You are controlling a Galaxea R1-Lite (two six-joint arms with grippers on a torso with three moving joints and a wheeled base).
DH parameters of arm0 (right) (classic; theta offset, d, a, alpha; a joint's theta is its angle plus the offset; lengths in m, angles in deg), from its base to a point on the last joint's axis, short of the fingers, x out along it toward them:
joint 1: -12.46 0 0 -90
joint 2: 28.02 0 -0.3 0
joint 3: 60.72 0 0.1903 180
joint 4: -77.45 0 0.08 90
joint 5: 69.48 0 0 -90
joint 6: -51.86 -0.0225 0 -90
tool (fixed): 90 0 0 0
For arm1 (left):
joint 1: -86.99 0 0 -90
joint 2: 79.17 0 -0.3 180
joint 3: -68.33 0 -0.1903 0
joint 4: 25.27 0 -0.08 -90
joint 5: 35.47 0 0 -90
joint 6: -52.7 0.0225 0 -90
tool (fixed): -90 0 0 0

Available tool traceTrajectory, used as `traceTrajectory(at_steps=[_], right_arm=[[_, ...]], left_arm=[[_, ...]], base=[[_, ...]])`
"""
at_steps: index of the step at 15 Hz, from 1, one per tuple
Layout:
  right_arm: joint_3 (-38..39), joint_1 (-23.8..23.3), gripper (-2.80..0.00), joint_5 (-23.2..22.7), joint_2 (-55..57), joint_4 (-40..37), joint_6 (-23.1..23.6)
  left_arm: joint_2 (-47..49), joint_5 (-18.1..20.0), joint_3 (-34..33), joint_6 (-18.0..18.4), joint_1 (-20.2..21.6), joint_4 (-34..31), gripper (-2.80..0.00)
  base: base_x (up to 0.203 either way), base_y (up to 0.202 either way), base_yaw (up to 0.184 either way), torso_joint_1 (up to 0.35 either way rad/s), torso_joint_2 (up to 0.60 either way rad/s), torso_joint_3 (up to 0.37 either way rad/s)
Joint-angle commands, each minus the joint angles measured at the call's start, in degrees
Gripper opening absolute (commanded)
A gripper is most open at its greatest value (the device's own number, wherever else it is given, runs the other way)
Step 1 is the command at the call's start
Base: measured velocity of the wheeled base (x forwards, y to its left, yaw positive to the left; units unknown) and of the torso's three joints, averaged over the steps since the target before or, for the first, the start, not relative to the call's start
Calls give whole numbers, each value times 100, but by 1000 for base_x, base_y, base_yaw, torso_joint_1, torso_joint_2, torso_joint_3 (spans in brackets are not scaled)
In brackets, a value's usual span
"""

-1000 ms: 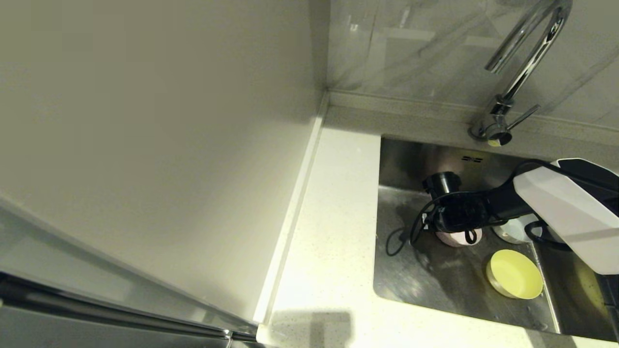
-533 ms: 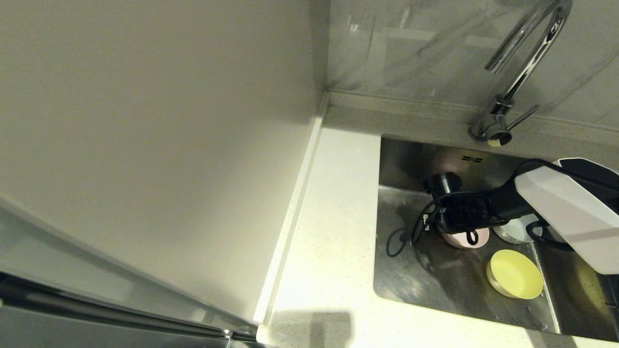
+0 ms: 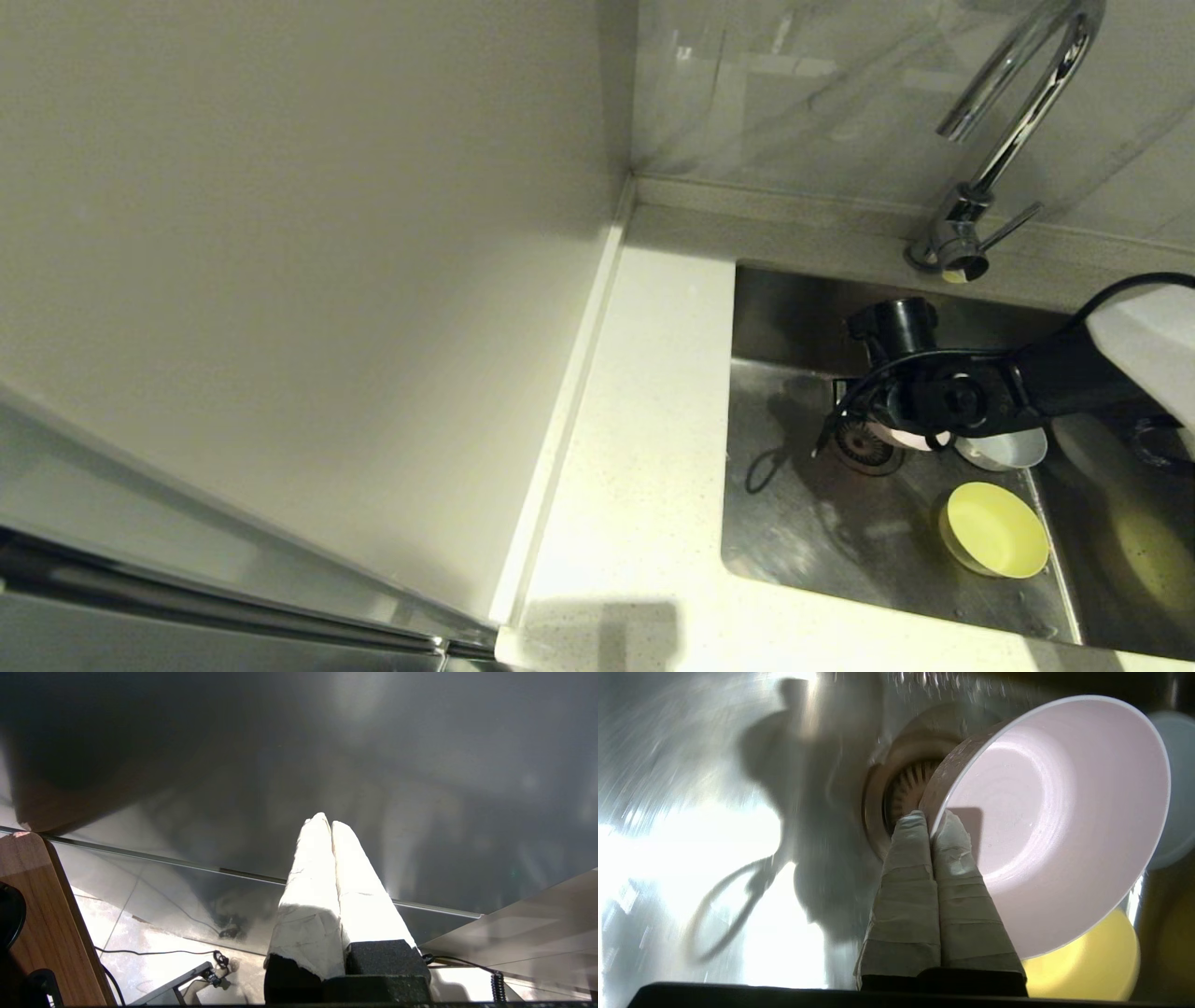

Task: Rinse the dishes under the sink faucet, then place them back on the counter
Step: Put a bowl back to the table from the sink

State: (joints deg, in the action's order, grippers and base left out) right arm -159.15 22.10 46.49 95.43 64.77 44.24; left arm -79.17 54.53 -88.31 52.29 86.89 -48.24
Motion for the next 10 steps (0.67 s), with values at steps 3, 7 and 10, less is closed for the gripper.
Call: traceTrajectory(at_steps=[3,7,10], right_arm=[[2289,-78,-280,-693,-2036,262,-174],[3294,-266,-280,-1984,-3203,842,-1049],[2956,-96,-280,-2784,-3445,874,-2403]], left_arm=[[0,0,-18,-4,1,4,-280],[0,0,-18,-4,1,4,-280],[0,0,-18,-4,1,4,-280]], base=[[0,0,0,0,0,0],[0,0,0,0,0,0],[0,0,0,0,0,0]])
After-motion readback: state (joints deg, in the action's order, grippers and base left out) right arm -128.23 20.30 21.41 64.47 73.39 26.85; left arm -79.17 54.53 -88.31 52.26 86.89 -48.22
